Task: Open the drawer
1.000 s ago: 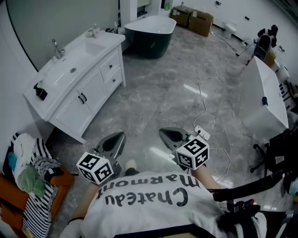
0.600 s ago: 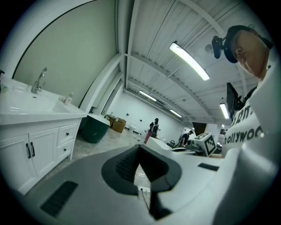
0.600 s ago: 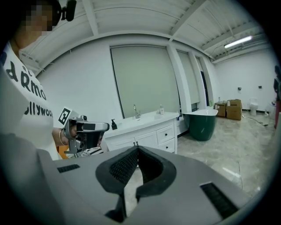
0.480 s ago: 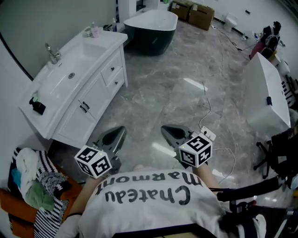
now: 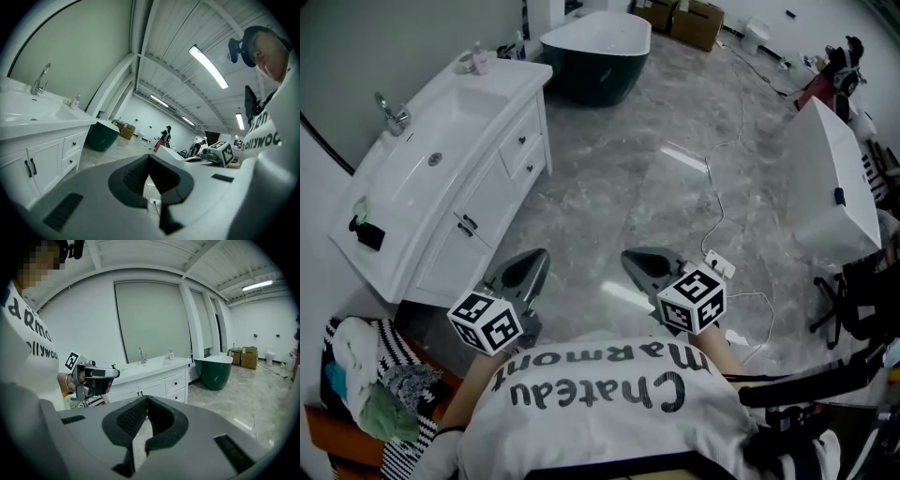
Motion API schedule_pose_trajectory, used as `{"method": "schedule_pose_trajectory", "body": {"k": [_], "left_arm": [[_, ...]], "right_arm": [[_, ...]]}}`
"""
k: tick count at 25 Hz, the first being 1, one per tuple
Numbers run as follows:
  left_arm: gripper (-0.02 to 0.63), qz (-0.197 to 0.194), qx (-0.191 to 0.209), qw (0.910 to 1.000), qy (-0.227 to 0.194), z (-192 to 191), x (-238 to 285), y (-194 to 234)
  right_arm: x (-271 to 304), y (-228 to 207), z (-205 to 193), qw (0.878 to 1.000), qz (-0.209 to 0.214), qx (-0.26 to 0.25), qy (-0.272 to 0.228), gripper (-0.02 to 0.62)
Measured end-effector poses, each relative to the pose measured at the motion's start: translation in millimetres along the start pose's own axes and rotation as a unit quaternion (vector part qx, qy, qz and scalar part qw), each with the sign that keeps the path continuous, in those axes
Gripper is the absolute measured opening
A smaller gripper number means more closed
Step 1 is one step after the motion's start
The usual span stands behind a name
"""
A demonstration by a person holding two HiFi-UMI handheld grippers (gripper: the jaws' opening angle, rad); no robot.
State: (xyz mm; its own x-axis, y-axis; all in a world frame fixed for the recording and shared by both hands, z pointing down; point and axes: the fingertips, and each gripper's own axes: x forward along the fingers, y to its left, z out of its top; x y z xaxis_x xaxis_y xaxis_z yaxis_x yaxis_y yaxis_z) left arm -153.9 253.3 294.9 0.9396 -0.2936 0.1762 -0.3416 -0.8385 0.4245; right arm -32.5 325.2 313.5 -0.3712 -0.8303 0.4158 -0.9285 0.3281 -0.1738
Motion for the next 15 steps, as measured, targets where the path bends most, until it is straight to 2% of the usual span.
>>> {"method": "schedule_pose_trajectory", "body": {"k": [5,15], "left_arm": [[0.008,-0.007,-0.005,1.0000,-0.004,4,1,11],[0.008,0.008,-0.020,0.9998,0.001,-7,-6,20]], "right_arm": [[9,-6,3,1.000,-0.016,0.001,0.011,0.009],[23,-1,0,0.999,-0.011,-0.025,0.031,0.011]]}}
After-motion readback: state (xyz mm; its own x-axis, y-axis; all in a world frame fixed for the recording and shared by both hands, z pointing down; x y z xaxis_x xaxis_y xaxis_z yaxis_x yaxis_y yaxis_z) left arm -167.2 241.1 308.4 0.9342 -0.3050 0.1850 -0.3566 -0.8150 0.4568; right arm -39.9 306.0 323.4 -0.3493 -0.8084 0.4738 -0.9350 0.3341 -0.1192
